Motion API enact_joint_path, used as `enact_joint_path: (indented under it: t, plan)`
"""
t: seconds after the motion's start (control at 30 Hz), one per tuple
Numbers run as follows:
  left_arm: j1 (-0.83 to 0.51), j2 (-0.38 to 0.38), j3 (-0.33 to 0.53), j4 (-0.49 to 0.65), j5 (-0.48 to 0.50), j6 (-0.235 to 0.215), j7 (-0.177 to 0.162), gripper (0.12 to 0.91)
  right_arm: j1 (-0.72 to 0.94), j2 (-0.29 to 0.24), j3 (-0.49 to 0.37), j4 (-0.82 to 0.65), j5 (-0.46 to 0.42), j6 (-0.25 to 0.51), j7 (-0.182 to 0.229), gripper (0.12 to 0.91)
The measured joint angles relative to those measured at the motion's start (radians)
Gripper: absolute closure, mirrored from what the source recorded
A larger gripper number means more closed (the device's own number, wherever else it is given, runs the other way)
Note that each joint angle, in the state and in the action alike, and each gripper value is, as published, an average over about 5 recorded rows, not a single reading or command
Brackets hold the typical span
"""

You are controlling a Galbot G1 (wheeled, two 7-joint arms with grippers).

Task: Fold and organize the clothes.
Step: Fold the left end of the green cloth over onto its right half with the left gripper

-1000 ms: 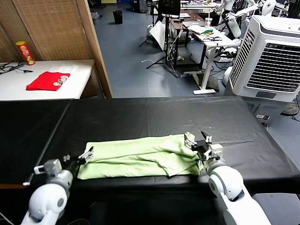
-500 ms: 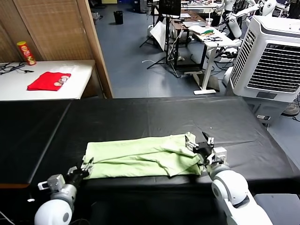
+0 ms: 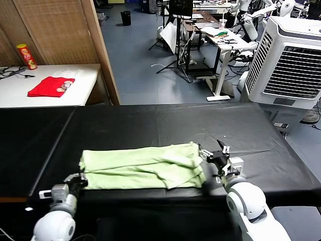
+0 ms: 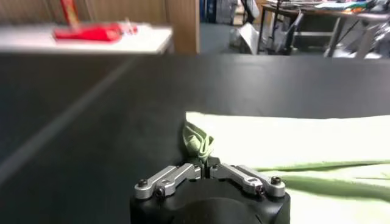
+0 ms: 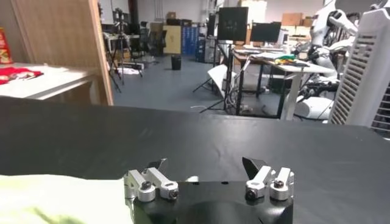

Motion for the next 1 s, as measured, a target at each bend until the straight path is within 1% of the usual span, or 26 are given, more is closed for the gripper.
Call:
enact_joint_path:
  t: [0.1, 0.23, 0.3, 0.37, 0.47, 0.57, 0.67, 0.77, 0.9, 1.0]
  plan:
    - [0.010, 0.073, -0.041, 0.023, 0.032, -0.012, -0.003, 0.875, -0.004, 0.008, 0.002, -0.004, -0.002, 0.001, 0.001, 0.227]
    - [0.026, 0.158, -0.081, 0.030, 0.034, -0.024, -0.010, 0.875, -0.011, 0.021, 0.003, -0.008, -0.013, 0.002, 0.003, 0.227]
    - [0.032, 0.173, -0.084, 0.013, 0.009, -0.011, -0.022, 0.875, -0.017, 0.027, 0.003, -0.008, -0.020, 0.002, 0.005, 0.227]
    - [0.037, 0.170, -0.075, -0.020, -0.038, 0.019, -0.041, 0.875, -0.024, 0.031, 0.004, -0.007, -0.028, 0.003, 0.005, 0.227]
    - [0.031, 0.140, -0.043, -0.095, -0.140, 0.078, -0.071, 0.875, -0.035, 0.036, 0.011, -0.002, -0.037, 0.004, 0.005, 0.227]
    - [0.010, 0.092, 0.014, -0.171, -0.264, 0.137, -0.116, 0.875, -0.050, 0.040, 0.025, 0.005, -0.044, 0.008, 0.005, 0.227]
    - [-0.019, 0.038, 0.083, -0.219, -0.368, 0.175, -0.154, 0.875, -0.067, 0.045, 0.043, 0.007, -0.056, 0.014, 0.005, 0.227]
    - [-0.051, -0.014, 0.155, -0.235, -0.423, 0.185, -0.173, 0.875, -0.084, 0.053, 0.059, 0.009, -0.066, 0.018, 0.004, 0.227]
    - [-0.098, -0.079, 0.244, -0.234, -0.460, 0.185, -0.189, 0.875, -0.098, 0.065, 0.074, 0.012, -0.078, 0.019, 0.004, 0.227]
    - [-0.134, -0.119, 0.293, -0.226, -0.474, 0.183, -0.195, 0.875, -0.103, 0.074, 0.078, 0.012, -0.087, 0.019, 0.003, 0.227]
